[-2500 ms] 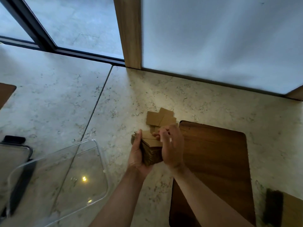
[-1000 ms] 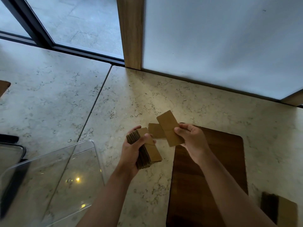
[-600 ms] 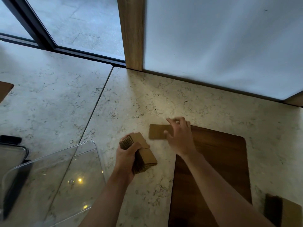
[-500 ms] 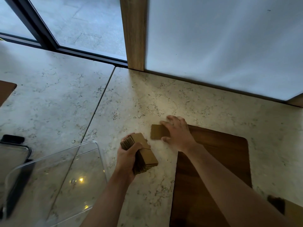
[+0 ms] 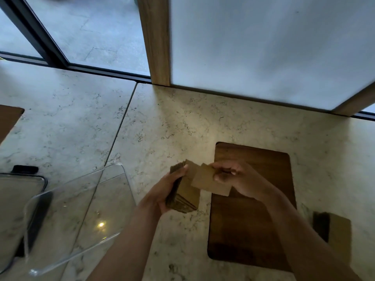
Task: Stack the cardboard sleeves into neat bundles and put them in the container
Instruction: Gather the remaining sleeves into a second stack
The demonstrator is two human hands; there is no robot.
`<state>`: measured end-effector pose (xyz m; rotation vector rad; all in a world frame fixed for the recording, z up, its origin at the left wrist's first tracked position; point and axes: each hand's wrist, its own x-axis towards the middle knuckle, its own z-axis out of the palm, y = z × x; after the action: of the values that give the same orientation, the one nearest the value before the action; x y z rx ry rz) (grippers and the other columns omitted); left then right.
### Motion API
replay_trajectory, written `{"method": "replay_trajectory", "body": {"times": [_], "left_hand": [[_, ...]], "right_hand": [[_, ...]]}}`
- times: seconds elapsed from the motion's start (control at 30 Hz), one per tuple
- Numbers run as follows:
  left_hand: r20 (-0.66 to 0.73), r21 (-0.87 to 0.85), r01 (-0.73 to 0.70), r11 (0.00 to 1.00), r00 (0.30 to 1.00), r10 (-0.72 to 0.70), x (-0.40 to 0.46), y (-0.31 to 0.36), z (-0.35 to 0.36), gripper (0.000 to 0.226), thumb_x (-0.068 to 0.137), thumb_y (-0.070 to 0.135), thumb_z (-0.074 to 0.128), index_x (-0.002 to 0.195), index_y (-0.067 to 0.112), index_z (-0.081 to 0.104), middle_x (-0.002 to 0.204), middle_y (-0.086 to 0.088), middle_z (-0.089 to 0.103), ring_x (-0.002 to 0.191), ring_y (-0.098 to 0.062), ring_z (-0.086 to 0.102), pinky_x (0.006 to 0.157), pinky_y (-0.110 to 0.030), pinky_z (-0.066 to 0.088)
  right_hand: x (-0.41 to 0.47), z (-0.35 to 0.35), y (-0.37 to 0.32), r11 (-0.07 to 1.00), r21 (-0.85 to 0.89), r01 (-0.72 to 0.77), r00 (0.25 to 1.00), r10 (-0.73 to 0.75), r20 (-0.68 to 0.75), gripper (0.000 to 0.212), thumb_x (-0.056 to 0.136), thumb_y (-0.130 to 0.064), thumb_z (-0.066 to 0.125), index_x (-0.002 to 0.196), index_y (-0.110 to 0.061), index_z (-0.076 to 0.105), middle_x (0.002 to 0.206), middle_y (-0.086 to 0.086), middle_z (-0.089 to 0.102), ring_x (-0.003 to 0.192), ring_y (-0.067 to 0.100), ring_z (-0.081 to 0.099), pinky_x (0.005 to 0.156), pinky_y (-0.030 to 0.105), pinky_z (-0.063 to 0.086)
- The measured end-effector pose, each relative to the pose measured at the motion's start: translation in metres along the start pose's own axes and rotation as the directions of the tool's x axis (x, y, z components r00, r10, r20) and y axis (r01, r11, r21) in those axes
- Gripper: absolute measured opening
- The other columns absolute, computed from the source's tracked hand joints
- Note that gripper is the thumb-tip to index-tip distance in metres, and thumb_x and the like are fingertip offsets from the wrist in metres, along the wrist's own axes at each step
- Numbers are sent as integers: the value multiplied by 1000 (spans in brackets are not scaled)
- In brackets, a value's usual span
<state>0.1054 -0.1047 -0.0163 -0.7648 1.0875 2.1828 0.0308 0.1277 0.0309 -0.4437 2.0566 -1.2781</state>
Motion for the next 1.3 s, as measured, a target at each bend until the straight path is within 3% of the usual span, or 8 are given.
{"method": "replay_trajectory", "body": {"times": [0.17, 0.33, 0.43, 0.5, 0.63, 0.8, 1.0, 1.3], "left_hand": [[270, 51, 49, 997, 961, -61, -20, -18, 29, 74, 68, 47, 95, 128, 10, 73, 115, -24, 76, 91, -36, 77, 73, -44, 65], [432, -17, 50, 999, 901, -38, -32, -48, 51, 90, 68, 36, 96, 139, 2, 52, 117, -29, 67, 89, -38, 75, 68, -47, 65], [233, -31, -62, 998, 970, 67, -28, -66, 74, 96, 59, 27, 98, 142, 7, 56, 126, -33, 68, 100, -43, 74, 73, -52, 64], [94, -1, -246, 969, 965, 245, -21, -81, 95, 78, 65, 22, 88, 137, 7, 63, 128, -30, 69, 101, -39, 73, 75, -48, 64], [24, 299, -503, 811, 853, 521, -15, -103, 116, 77, 61, 22, 80, 136, 26, 62, 104, -13, 75, 80, -22, 74, 65, -33, 61], [257, 356, -573, 738, 820, 512, -16, -97, 111, 89, 69, 22, 94, 147, 39, 55, 130, -5, 70, 114, -29, 72, 84, -40, 63], [202, 534, -563, 630, 809, 552, 26, -112, 91, 85, 66, 26, 81, 145, 45, 55, 130, 5, 67, 118, -14, 68, 86, -34, 63], [-185, 486, -639, 596, 591, 785, 67, -177, 129, 68, 88, 61, 46, 147, 30, 57, 132, 16, 65, 117, 5, 63, 83, -9, 54]], "right_hand": [[-25, -4, -31, 880, -441, 178, 964, -67, 256, 30, 90, -29, 71, 113, -48, 66, 116, -19, 51, 107, 3, 53, 91, 29, 51], [-71, 24, -23, 915, -363, 175, 865, -319, -386, 65, 71, -48, 86, 120, -41, 45, 130, -16, 36, 122, 6, 44, 100, 26, 49], [-112, 49, -4, 977, 208, -48, 761, 170, -625, 75, 67, -71, 77, 126, -36, 48, 133, -7, 53, 114, 7, 58, 95, 32, 55], [-131, 67, 14, 614, 772, -167, 814, 527, -243, 70, 73, -71, 72, 123, -24, 58, 125, 10, 70, 109, 25, 70, 94, 50, 58], [-156, 86, 35, 129, 974, -186, 866, 490, 100, 54, 86, -20, 70, 132, 6, 57, 130, 35, 61, 118, 52, 61, 95, 60, 54], [-161, 60, 58, 293, 956, 2, 930, 351, -109, 63, 80, -2, 77, 138, -9, 53, 135, 27, 60, 121, 44, 62, 103, 59, 49], [-143, 11, 115, 945, 321, 58, 904, 86, -418, 73, 80, -6, 80, 129, -48, 46, 126, -16, 63, 119, 4, 62, 95, 19, 53], [-114, 43, 150, 826, 457, 330, 719, 93, -689, 62, 82, -47, 68, 140, -46, 47, 123, -14, 67, 113, 13, 67, 87, 31, 59]]}}
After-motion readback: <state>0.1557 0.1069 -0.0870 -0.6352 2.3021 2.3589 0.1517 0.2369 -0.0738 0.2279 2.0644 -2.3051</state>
